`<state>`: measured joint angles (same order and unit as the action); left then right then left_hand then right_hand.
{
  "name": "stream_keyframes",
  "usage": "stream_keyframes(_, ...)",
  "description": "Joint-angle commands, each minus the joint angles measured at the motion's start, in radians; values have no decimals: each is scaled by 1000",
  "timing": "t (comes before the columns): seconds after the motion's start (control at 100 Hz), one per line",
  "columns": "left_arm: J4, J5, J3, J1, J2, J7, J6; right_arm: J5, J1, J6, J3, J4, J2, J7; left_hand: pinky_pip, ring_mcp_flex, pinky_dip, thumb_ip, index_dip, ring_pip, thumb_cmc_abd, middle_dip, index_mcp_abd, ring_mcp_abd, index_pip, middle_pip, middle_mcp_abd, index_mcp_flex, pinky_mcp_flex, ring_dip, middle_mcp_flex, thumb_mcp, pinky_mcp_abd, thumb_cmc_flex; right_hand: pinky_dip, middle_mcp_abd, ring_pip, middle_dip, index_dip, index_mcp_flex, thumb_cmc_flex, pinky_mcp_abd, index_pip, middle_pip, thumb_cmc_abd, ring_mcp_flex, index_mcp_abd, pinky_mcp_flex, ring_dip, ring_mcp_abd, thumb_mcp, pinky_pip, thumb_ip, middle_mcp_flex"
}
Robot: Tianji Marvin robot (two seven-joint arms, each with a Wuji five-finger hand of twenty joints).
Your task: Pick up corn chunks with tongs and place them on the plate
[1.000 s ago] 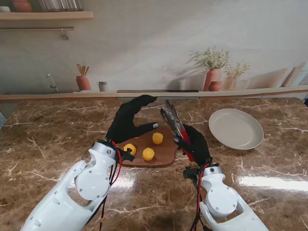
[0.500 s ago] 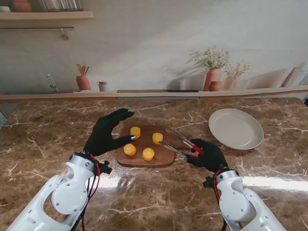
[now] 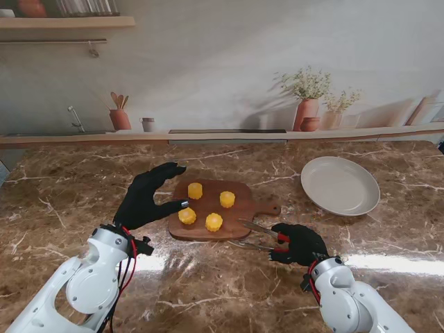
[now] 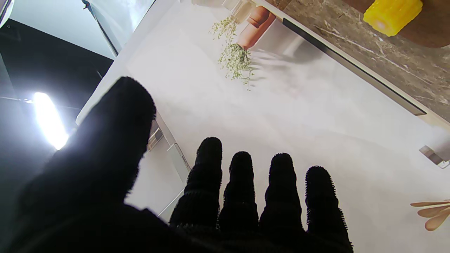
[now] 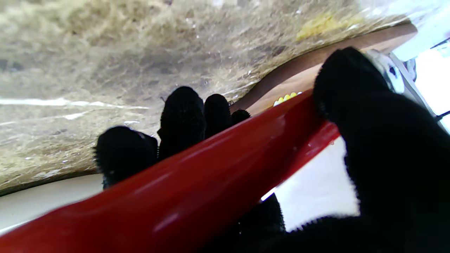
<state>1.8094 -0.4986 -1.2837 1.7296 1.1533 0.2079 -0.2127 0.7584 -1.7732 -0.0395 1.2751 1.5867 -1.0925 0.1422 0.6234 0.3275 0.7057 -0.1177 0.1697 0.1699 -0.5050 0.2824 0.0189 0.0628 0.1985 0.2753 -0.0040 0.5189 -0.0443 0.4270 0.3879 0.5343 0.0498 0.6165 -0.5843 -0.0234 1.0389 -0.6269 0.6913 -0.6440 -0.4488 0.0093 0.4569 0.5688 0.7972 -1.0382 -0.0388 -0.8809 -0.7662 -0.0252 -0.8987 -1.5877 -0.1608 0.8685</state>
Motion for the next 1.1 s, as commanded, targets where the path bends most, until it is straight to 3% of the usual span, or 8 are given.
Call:
stream_keyframes(0.0,-8,-1,1,13,-6,-14,-1,1,10,24,-17,2,-9,-13,-35,-36,-13,34,-4,-45,25,-19,6,-52,-2,-24,-23,12,-9,-16,-11,-29,-46,-11,-38,-23,66,-15,-3,-16,-4,-160,2,5,-24,-91,39,-63,-18,-93,-105,-159,-6,-8)
stream_keyframes(0.44,-12,-2,-4,32,-8,-18,-12,28,79,178,-138,23,-11,-27,-49,-44,-14,36,4,-41,31,-19,10,-35,12,-24,-27,18,-11,-15,-10,-51,-45,-12,-71,-17,70,-14,-6,3,23,-210,-11,2,-34,-94,28,-99,-22,-105,-90,-202,-10,-27)
stream_keyframes(0.6,-7,3,-9,41,-10,-31,-16,12,111,237,-177,9,-16,-28,-108,-62,-46,39,5,-56,37,-35,3,-42,12,-38,-39,16,-14,-32,-17,-75,-13,-8,-76,-14,75,-16,-5,5,34,-217,-13,7,-38,-96,22,-107,-24,-104,-86,-205,-12,-30)
stream_keyframes(0.74,-5,5,-15,45,-11,-35,-21,-6,136,259,-205,-5,-18,-37,-163,-70,-84,41,4,-61,41,-43,1,-53,11,-40,-41,15,-16,-41,-21,-85,-8,-8,-79,-13,77,-17,-4,3,39,-219,-12,11,-42,-97,22,-109,-24,-102,-84,-206,-12,-30)
stream_keyframes(0.92,-2,-1,-21,52,-11,-31,-21,-16,169,283,-252,-31,-24,-26,-174,-69,-88,42,5,-61,45,-46,-4,-62,11,-40,-43,16,-16,-44,-19,-91,-9,-11,-81,-15,80,-17,-2,-11,37,-218,-7,16,-42,-103,27,-114,-23,-102,-84,-211,-12,-16)
stream_keyframes(1.09,4,-3,-28,61,-11,-31,-18,-21,195,304,-291,-74,-38,32,-174,-71,-80,43,5,-62,52,-48,-4,-63,9,-42,-41,14,-17,-45,-19,-98,-9,-10,-82,-32,93,-19,5,-80,13,-206,23,31,-35,-133,71,-130,-21,-100,-102,-223,-7,55)
